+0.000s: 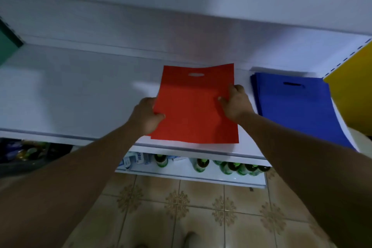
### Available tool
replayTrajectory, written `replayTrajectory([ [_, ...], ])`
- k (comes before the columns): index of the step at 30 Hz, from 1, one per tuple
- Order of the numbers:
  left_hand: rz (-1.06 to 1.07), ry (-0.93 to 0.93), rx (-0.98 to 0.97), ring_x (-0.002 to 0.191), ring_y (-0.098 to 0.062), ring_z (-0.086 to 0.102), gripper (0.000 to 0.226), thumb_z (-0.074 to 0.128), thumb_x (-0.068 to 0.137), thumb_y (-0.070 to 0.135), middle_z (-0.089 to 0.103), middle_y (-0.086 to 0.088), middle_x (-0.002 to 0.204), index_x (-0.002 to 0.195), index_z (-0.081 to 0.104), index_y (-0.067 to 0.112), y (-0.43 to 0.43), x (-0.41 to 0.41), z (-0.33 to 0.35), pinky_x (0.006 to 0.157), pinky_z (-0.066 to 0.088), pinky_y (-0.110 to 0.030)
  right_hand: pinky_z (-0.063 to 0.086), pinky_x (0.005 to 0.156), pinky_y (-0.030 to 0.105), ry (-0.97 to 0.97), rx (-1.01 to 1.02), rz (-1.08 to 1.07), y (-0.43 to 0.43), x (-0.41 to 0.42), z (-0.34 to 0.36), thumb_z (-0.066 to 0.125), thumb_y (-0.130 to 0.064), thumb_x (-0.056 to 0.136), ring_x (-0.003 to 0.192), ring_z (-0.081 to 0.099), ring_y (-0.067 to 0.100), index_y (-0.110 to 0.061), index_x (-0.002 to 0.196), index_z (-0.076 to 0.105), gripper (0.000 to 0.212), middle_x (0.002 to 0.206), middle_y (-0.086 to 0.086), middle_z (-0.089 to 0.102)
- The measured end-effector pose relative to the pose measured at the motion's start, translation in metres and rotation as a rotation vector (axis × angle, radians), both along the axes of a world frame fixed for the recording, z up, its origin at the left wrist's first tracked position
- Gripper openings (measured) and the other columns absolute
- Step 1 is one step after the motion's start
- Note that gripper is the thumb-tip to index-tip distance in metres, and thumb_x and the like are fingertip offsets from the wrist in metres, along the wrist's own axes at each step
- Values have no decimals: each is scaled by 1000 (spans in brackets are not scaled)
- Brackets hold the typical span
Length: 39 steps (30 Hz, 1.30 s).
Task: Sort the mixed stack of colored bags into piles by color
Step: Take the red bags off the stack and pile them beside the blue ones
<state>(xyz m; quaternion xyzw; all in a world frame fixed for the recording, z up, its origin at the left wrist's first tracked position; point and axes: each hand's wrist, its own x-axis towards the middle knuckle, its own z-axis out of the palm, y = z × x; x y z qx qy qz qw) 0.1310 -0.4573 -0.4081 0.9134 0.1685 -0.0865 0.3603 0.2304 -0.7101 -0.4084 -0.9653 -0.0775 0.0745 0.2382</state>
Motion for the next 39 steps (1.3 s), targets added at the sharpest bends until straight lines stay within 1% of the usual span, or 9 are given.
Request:
replayTrajectory([
  [2, -61, 16, 104, 129, -34, 41, 59, 67, 84, 34, 39, -15, 142, 136, 47, 17, -3, -4, -3, 107, 35, -36, 37, 107, 44, 30, -29, -14, -3, 4, -5, 48, -39, 97, 132, 35, 35, -13, 149, 24, 64, 151, 14, 27],
  [4, -165, 62, 166, 136, -35, 30, 78, 68, 77, 51, 29, -14, 149, 142, 39, 19, -7, -15, -5, 113, 27, -41, 36, 109, 44, 62, -39, -38, -5, 5, -9, 49, -45, 95, 136, 30, 36, -17, 151, 21, 68, 154, 14, 22],
  [6, -265, 75, 188, 136, -33, 30, 103, 65, 61, 73, 25, -8, 150, 145, 33, 22, -11, -24, -11, 112, 30, -45, 38, 108, 45, 107, -8, -61, -4, 4, -11, 53, -49, 92, 135, 32, 37, -21, 150, 22, 71, 154, 14, 20],
  [8, -333, 111, 239, 139, -30, 24, 114, 63, 54, 76, 18, -8, 154, 148, 28, 22, -14, -29, -21, 112, 30, -46, 40, 106, 45, 146, 9, -57, -1, 2, -13, 58, -47, 90, 133, 35, 37, -20, 149, 25, 73, 154, 14, 19],
  [13, -295, 104, 349, 143, -32, 12, 85, 68, 79, 50, 12, -10, 157, 148, 29, 19, -21, -29, -30, 117, 17, -43, 32, 110, 44, 106, -122, 0, 1, -6, -21, 53, -36, 95, 136, 27, 35, -15, 146, 32, 59, 154, 13, 18],
  [22, -238, 76, 421, 135, -29, 23, 76, 60, 82, 57, 28, -6, 150, 142, 36, 16, -27, -34, -30, 110, 27, -40, 36, 109, 39, 76, 0, 59, -3, -4, -35, 57, -29, 93, 130, 40, 31, -14, 143, 37, 56, 150, 9, 25],
  [28, -255, 129, 457, 133, -31, 27, 78, 58, 81, 60, 27, -7, 150, 142, 35, 17, -30, -33, -24, 110, 31, -42, 32, 112, 38, 117, -32, 98, -7, -4, -34, 51, -36, 95, 135, 35, 31, -16, 143, 39, 53, 151, 10, 29],
  [33, -205, 152, 348, 120, -30, 44, 79, 55, 73, 68, 43, -5, 140, 136, 45, 22, -28, -39, 8, 102, 40, -45, 42, 101, 40, 125, -101, 97, -8, -15, -1, 52, -40, 94, 122, 46, 33, -12, 140, 41, 55, 138, 13, 42],
  [39, -306, 243, 186, 137, -21, 32, 73, 64, 88, 36, 27, -4, 154, 148, 27, 18, -28, -75, 64, 108, 25, -25, 46, 92, 36, 143, -165, 106, -5, -58, 62, 53, -44, 92, 117, 50, 32, -9, 139, 40, 60, 135, 15, 44],
])
